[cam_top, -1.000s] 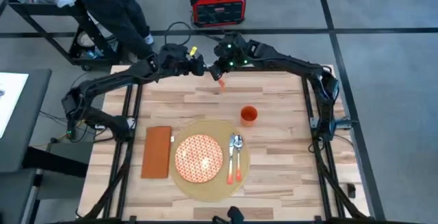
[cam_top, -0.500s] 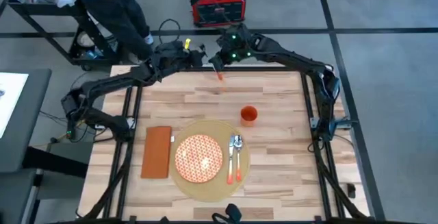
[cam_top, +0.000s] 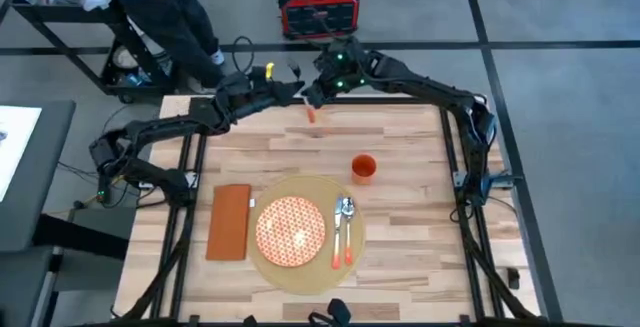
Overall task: Set table place
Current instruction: Put the orange fork on the orange napkin
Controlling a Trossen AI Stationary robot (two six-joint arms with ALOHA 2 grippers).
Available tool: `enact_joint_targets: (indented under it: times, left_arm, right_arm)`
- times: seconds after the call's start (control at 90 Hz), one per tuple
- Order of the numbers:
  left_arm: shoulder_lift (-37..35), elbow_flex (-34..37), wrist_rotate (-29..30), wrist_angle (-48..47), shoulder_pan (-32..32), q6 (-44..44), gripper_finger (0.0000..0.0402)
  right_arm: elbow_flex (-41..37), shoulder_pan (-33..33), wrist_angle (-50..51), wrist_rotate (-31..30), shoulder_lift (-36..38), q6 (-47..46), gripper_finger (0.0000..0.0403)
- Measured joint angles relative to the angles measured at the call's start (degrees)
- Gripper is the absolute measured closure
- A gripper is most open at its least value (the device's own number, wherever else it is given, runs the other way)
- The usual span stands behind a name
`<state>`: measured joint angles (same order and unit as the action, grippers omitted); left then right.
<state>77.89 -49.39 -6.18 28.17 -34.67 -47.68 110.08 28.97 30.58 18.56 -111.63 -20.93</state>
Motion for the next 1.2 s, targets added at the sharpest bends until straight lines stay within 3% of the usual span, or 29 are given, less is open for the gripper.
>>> enact_joint_targets:
  times: [0.144, 0.311, 0.644, 0.778, 0.967, 1.078, 1.2]
  left_arm:
    - [-0.01, 0.00, 1.38, -0.03, -0.01, -1.26, 0.0326]
    - [-0.01, 0.00, 1.84, -0.02, 0.01, -2.22, 0.0390]
    - [-1.65, 0.07, 3.86, 0.09, -0.27, -4.03, 0.0401]
    - [-6.19, 0.07, 2.24, -9.22, -1.12, -2.65, 0.0401]
    - [-14.34, 0.05, -10.70, -27.69, -1.60, 2.26, 0.0401]
    - [-20.21, 0.00, -18.39, -42.95, -0.80, 6.08, 0.0401]
    - [-27.95, 0.00, -19.92, -61.20, -0.10, 9.68, 0.0401]
  right_arm:
    - [0.00, 0.01, -0.34, 0.43, 0.00, 0.08, 0.0403]
    - [0.00, -0.11, -0.53, 0.86, 0.00, 0.47, 0.0403]
    - [0.02, 1.35, -0.65, 1.27, 0.04, 3.84, 0.0403]
    - [0.02, 3.79, 2.59, 1.05, 0.04, 5.00, 0.0403]
    - [0.02, 8.05, 10.95, 0.97, 0.37, 7.77, 0.0403]
    - [0.02, 9.84, 14.88, 0.97, 0.51, 8.52, 0.0403]
    - [0.02, 10.34, 17.68, 0.93, 0.85, 11.44, 0.0403]
